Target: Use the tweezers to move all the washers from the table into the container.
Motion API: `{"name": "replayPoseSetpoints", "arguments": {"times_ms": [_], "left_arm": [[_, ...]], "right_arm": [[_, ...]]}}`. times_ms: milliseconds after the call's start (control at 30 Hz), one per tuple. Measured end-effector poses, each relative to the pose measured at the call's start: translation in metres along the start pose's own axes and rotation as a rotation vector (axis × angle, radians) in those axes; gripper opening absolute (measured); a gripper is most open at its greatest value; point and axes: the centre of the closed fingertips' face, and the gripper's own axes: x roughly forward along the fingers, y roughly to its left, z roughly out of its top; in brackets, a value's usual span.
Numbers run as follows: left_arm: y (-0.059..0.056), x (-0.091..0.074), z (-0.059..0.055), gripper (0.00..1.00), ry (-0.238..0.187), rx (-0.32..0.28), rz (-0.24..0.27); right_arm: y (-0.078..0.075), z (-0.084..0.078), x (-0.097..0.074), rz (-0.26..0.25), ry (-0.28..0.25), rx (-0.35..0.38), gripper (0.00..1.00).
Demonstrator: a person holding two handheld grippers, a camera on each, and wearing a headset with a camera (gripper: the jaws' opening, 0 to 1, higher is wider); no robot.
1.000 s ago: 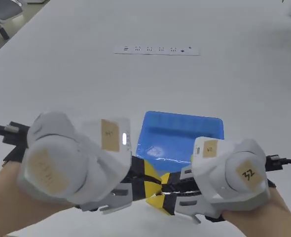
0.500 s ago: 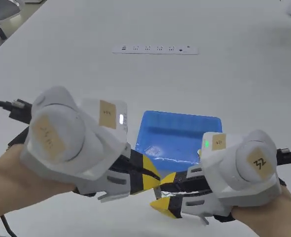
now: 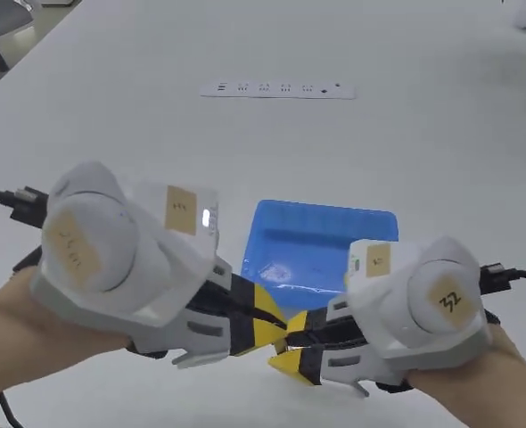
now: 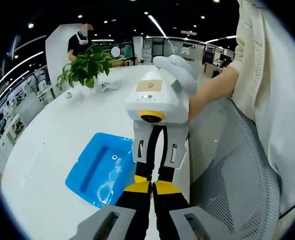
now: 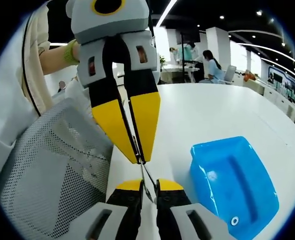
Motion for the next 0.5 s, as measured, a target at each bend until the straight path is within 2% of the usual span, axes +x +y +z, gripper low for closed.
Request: {"name": "replayPoseSetpoints", "arguments": {"times_ms": [100, 133, 233, 300, 367, 433, 500], "left_arm": [[0.001, 0.0, 0.0, 0.0, -0.003, 0.009, 0.009], [0.001, 0.0, 0.0, 0.0, -0.004, 0.01, 0.009], [0.003, -0.001, 0.0, 0.0, -0.014, 0.004, 0.019], [0.006, -0.004, 0.001, 0.0, -0.063, -0.081, 0.048], [0.012, -0.008, 0.001, 0.09, -0.129, -0.164, 0.083], [0.016, -0.014, -0.003, 0.21, -0.18, -0.252, 0.121], [0.021, -0.021, -0.01, 0.29, -0.223, -0.311, 0.176]], "right_arm": [[-0.001, 0.0, 0.001, 0.006, 0.002, -0.018, 0.06], [-0.002, 0.001, 0.001, 0.002, 0.009, -0.056, 0.05], [-0.001, 0.001, 0.002, -0.01, 0.023, -0.061, 0.04], [-0.003, 0.001, 0.002, -0.028, 0.024, -0.055, 0.03], [-0.007, 0.001, 0.001, -0.049, 0.009, -0.015, 0.02], [-0.01, 0.001, 0.0, -0.063, -0.012, 0.026, 0.02], [-0.013, 0.001, -0.002, -0.071, -0.037, 0.089, 0.02]]}}
